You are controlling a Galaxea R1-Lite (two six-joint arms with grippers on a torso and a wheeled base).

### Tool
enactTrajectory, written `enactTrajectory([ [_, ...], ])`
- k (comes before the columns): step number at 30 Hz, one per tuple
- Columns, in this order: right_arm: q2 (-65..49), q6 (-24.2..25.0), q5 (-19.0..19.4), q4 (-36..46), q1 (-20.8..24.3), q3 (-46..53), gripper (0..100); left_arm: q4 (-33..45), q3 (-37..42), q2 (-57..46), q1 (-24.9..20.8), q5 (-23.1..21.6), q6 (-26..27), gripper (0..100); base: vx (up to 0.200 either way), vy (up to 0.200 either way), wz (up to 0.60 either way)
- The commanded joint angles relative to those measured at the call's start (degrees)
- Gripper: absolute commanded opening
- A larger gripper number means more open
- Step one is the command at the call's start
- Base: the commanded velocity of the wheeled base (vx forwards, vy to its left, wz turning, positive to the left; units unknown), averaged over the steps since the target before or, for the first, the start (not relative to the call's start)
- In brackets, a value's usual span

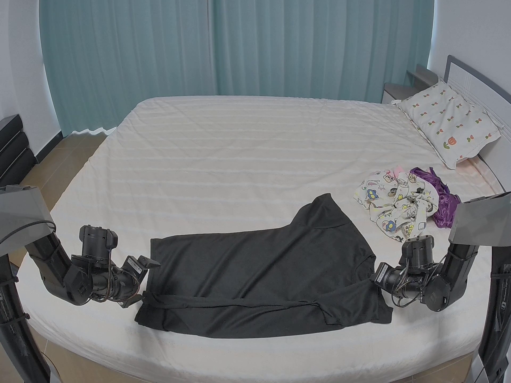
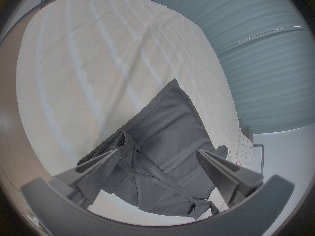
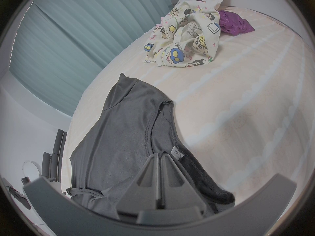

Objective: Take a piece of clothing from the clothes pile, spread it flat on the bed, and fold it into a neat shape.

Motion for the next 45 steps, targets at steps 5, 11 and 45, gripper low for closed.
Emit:
enactTrajectory([
  [5,-0.3,0.0,2.4,-2.9,-0.4,1.5,0,0.0,-0.8,0.0,0.4,0.0,0.0,100,0.000,0.000,0.00],
  [11,-0.3,-1.3,3.2,-3.1,-0.4,1.5,0,0.0,-1.3,-1.0,0.3,0.3,0.6,100,0.000,0.000,0.00],
  [45,0.0,-0.8,3.3,-4.4,-0.2,1.5,0,1.0,-1.6,7.3,-6.1,11.5,11.8,0,0.000,0.000,0.00],
])
